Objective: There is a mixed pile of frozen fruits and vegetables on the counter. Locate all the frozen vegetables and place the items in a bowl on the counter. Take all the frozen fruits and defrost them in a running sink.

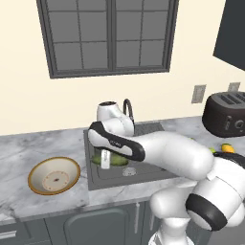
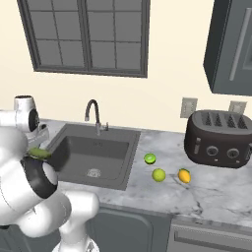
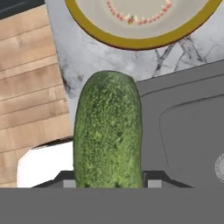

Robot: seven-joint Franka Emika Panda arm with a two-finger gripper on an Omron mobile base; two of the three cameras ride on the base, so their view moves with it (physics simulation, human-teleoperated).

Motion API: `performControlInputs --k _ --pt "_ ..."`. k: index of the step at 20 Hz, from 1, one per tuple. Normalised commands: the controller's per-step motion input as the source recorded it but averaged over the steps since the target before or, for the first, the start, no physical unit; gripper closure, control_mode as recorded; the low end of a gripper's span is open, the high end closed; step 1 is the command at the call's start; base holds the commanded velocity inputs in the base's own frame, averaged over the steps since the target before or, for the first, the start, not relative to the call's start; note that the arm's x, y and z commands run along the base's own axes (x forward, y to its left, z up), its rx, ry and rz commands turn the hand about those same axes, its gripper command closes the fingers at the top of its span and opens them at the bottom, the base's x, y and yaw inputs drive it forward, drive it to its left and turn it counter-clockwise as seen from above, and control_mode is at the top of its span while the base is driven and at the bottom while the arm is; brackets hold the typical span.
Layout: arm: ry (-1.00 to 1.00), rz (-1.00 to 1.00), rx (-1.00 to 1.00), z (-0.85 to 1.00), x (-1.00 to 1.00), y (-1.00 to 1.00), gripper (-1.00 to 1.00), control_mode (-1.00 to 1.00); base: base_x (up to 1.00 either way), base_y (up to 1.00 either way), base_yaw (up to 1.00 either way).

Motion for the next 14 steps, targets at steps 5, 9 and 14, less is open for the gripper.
performControlInputs --k 5,9,14 --pt "0.02 0.11 -0.07 0.09 0.27 0.89 1.00 -1.00 0.00 0.00 0.00" --pt "0.01 0.07 -0.08 0.00 0.38 0.92 1.00 -1.00 0.00 0.00 0.00" --pt "0.00 0.03 -0.13 -0.02 0.36 0.96 1.00 -1.00 0.00 0.00 0.00"
